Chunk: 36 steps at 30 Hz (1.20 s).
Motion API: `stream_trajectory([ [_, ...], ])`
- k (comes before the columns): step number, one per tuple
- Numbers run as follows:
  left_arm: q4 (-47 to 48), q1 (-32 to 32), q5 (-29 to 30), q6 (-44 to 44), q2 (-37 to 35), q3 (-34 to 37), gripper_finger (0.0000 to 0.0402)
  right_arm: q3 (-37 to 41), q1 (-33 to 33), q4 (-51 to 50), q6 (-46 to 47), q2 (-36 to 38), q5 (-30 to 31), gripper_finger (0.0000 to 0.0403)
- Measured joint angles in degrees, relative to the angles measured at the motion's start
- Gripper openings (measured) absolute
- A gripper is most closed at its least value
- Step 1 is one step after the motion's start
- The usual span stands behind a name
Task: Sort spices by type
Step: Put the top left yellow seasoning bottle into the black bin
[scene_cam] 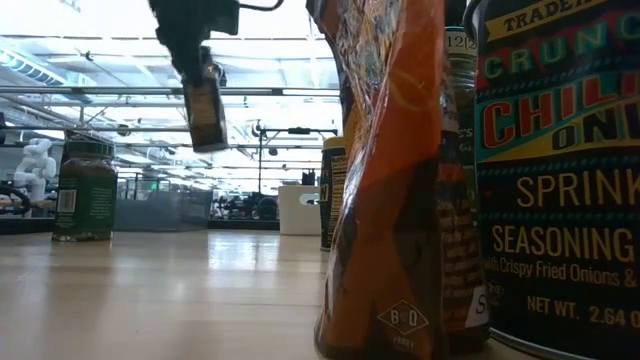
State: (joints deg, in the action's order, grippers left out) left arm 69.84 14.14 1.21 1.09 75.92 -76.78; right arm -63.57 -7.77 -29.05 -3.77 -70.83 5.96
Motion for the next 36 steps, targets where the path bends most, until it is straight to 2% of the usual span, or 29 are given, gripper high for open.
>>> stream_trajectory([
  [5,4.5,7.3,3.5,-0.7,0.0,-5.9,0.0243,0.0,0.0,0.0,0.0,0.0,0.0,0.0219],
  [12,7.0,18.7,3.9,-3.6,0.0,-9.9,0.0243,0.0,0.0,0.0,2.0,0.0,0.0,0.0219],
  [16,7.0,24.9,3.9,-4.2,0.0,-11.1,0.0242,0.0,0.0,0.0,3.3,0.0,0.0,0.0219],
  [24,7.4,37.3,3.3,0.0,1.8,-11.2,0.0242,0.0,0.0,0.0,3.3,0.0,0.0,0.0219],
  [29,6.7,41.5,2.2,-1.4,6.1,-11.2,0.0244,0.0,0.0,0.2,3.1,0.0,0.0,0.0219],
  [36,4.2,42.9,0.7,-4.6,12.4,-11.1,0.0245,0.0,0.0,0.5,3.1,0.0,0.0,0.0219],
])
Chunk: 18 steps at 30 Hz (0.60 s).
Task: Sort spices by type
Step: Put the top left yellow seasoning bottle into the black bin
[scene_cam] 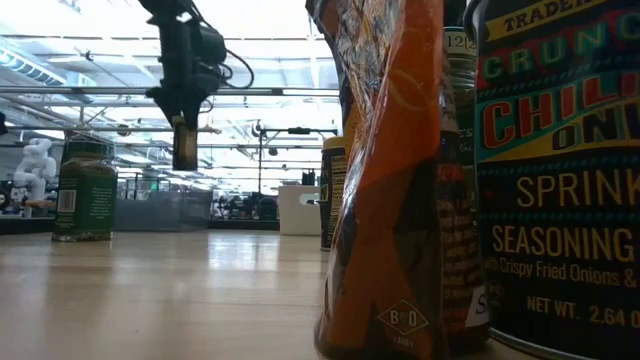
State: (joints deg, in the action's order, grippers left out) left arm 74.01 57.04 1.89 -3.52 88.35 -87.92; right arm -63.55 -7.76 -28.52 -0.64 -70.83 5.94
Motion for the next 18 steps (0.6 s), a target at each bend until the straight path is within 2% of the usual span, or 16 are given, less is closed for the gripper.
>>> stream_trajectory([
  [18,-6.5,2.6,-0.2,-3.7,10.9,0.1,0.0247,0.0,0.0,0.0,6.5,0.0,0.0,0.0219],
])
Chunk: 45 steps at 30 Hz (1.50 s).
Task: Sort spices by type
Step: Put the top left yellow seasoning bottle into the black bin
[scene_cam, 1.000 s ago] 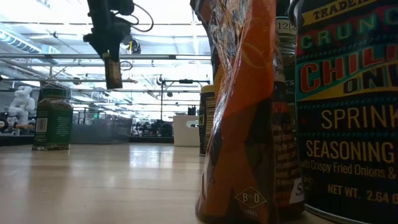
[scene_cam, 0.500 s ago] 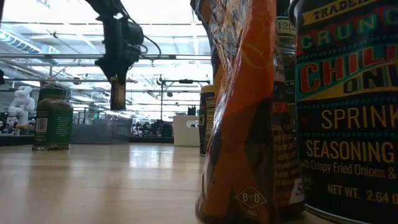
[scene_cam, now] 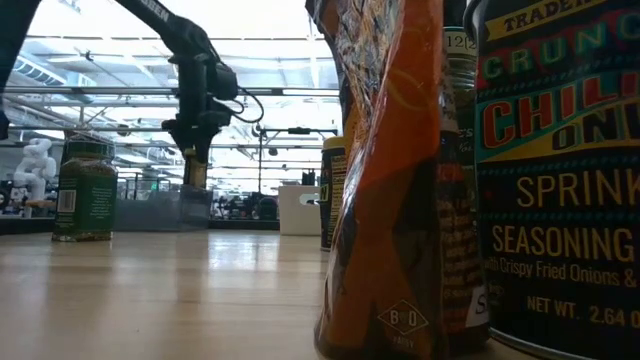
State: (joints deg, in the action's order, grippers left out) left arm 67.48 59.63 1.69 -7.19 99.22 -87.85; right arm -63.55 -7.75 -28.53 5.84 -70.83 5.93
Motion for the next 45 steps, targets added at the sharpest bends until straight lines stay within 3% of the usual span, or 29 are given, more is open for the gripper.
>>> stream_trajectory([
  [20,-2.6,2.6,-0.1,-0.6,5.0,0.1,0.0247,0.0,0.0,0.0,1.0,0.0,0.0,0.0219],
  [26,-2.5,2.6,-5.3,-0.7,6.1,0.1,0.0247,0.0,0.0,0.0,1.9,0.0,0.0,0.0219],
  [32,-2.0,2.6,-6.0,-0.9,6.1,0.1,0.0248,0.0,0.0,0.0,2.7,0.0,0.0,0.0219],
  [45,-1.0,2.6,-6.1,-2.6,6.0,0.1,0.0301,0.0,0.0,0.0,2.5,0.0,0.0,0.0219],
])
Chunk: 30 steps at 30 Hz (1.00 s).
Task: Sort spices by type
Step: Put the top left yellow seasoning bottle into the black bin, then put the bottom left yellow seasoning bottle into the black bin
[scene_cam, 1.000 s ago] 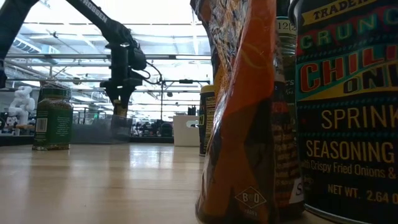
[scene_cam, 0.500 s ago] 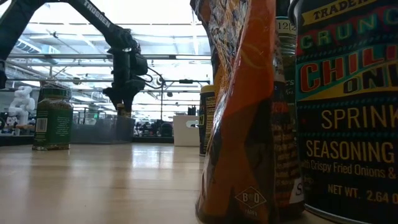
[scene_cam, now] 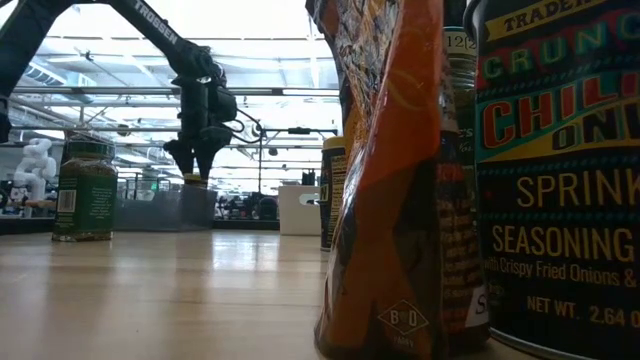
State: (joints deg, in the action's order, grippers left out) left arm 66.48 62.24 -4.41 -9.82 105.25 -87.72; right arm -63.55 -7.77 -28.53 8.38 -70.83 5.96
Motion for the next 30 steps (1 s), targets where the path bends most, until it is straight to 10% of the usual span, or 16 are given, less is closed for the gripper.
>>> stream_trajectory([
  [22,0.5,0.0,1.7,-3.0,-13.4,-1.5,0.0301,0.0,0.0,0.9,-0.1,0.0,0.0,0.0219],
  [30,0.5,-1.0,-17.7,-2.5,-23.4,-1.1,0.0301,0.0,0.0,5.2,-0.1,0.0,-0.1,0.0219],
])
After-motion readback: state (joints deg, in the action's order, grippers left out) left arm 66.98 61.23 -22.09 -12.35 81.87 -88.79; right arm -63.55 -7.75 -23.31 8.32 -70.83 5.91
